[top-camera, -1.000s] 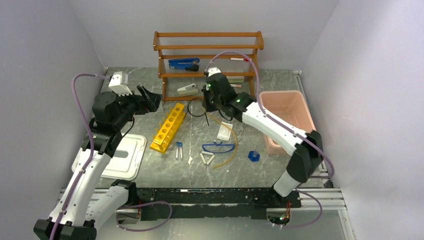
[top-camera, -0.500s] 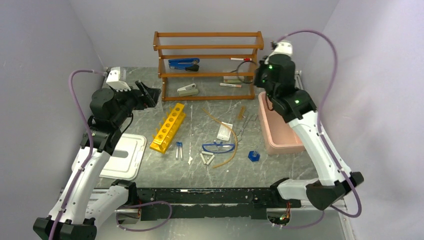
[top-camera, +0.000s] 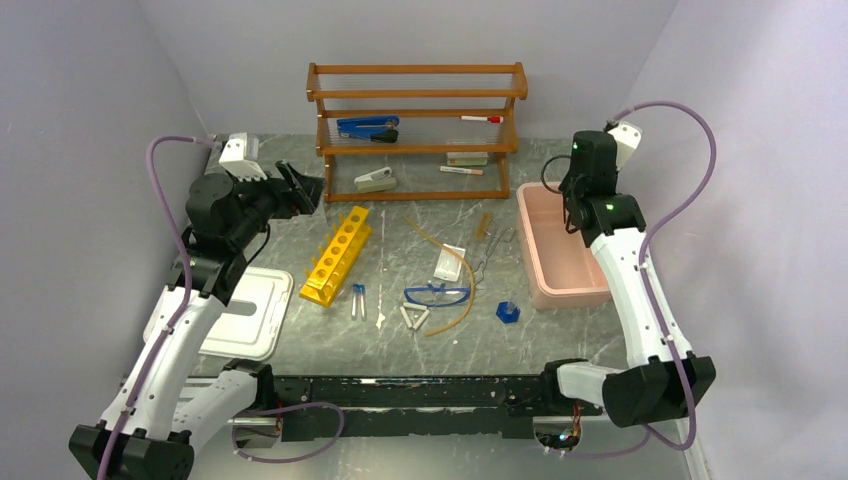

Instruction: Organize the chemistry lab equipment

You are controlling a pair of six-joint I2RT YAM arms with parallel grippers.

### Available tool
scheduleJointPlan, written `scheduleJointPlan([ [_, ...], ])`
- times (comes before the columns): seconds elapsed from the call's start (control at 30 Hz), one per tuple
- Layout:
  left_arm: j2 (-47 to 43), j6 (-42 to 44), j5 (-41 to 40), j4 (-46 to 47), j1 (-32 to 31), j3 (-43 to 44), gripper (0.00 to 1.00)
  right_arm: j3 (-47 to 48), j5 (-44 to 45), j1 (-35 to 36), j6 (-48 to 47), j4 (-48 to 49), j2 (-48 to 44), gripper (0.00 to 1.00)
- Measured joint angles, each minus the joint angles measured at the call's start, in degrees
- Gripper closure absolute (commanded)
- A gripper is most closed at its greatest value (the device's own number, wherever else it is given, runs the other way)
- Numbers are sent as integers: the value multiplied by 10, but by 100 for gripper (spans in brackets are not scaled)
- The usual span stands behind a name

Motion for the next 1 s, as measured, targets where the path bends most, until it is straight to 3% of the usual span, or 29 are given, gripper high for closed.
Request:
scheduleJointPlan([
  [0.43,0,0,6,0,0,0,11,-94,-105,-73,83,1,1,100],
  [1.0,31,18,9,-11,-13,41,11,-159,-242,-143,40,70,105,100],
])
